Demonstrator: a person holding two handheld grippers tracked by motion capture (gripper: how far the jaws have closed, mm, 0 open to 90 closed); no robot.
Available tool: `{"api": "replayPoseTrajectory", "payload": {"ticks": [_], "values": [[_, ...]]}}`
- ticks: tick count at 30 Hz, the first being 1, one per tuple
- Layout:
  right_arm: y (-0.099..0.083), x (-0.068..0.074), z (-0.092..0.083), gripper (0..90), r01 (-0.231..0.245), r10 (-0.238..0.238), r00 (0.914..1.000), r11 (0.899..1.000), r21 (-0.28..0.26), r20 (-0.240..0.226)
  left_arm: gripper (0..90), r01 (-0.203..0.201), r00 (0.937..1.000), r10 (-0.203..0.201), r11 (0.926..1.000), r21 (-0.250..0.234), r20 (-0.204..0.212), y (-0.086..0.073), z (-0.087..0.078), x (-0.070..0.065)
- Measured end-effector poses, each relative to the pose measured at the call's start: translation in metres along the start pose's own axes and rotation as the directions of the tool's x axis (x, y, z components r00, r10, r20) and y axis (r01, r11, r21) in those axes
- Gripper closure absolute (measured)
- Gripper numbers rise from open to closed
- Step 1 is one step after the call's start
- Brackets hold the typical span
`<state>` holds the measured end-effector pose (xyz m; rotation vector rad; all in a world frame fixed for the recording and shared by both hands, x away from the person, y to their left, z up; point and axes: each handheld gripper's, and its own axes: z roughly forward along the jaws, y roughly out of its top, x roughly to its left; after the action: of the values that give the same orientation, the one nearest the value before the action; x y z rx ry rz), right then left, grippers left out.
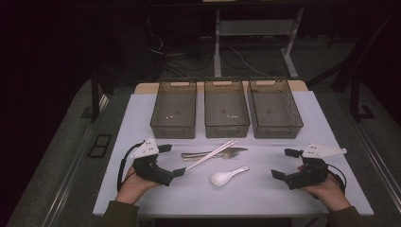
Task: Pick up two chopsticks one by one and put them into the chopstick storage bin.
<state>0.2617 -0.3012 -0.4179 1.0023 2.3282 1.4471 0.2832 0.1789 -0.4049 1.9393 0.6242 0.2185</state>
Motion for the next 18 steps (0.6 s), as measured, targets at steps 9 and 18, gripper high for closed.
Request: {"api": "replayPoseTrajectory", "payload": {"ticks": [9, 18], "values": [[-0.0002, -0.0009, -0.0003, 0.6, -0.006, 0.006, 1.0000, 1.000, -0.003, -0.005, 0.0, 0.004, 1.0000, -0.004, 1.0000, -0.007, -0.004, 0.0044, 0.0029, -0.0004], [0.0002, 0.0003, 0.0008, 0.6, -0.008, 0.008, 1.0000, 1.000, 0.003, 0.002, 2.1, -0.005, 1.0000, 0.005, 1.0000, -0.002, -0.006, 0.0085, 0.0074, 0.0021]]}}
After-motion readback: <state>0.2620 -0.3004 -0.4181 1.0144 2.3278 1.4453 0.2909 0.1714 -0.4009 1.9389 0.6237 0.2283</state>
